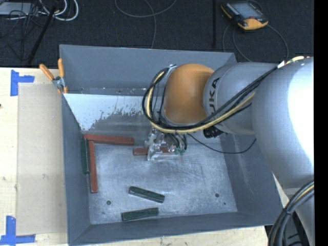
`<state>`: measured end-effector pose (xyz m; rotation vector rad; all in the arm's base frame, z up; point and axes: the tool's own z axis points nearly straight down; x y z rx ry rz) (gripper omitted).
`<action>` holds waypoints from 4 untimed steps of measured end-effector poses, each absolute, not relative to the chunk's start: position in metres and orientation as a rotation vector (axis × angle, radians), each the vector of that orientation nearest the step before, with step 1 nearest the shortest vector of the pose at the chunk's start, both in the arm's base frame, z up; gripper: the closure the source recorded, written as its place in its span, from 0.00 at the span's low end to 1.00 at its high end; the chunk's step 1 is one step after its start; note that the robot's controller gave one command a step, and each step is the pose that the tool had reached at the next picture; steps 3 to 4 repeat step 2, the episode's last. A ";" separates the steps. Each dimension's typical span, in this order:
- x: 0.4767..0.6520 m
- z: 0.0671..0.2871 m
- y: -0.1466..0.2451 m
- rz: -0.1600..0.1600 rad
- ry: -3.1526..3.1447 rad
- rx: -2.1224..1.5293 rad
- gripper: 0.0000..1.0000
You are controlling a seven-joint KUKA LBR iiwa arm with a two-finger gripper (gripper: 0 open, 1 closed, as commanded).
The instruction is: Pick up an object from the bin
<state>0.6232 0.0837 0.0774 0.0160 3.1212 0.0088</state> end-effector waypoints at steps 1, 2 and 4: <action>0.623 0.077 0.084 0.009 3.121 0.016 1.00; 0.588 0.222 0.117 0.001 3.140 -0.016 1.00; 0.588 0.222 0.117 0.001 3.140 -0.016 1.00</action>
Offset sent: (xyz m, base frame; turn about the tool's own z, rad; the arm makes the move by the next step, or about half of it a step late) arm -0.0359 0.0327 0.1447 -0.0188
